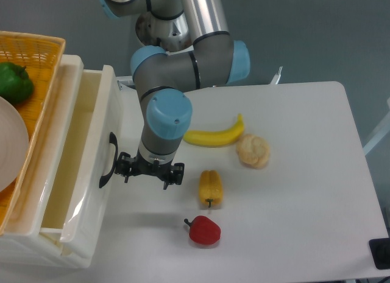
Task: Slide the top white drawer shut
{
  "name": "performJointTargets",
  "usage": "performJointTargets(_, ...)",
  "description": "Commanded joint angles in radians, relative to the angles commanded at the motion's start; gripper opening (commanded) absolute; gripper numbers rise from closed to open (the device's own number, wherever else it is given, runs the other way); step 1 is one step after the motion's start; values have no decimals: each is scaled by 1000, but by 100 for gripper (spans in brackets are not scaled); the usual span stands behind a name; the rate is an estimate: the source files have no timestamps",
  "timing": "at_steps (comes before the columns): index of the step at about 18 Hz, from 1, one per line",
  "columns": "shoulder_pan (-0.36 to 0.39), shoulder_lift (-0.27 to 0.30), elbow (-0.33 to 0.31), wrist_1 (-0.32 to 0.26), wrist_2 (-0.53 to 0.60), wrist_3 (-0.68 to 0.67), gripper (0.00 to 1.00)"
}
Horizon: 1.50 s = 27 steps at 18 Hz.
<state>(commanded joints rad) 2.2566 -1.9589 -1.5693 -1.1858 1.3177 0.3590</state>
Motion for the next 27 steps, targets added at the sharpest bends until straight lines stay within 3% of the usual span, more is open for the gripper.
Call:
performJointTargets(22, -43, 2, -3, 0, 9, -12, 100)
performJointTargets(27, -29, 2, 24, 2, 9, 9, 100)
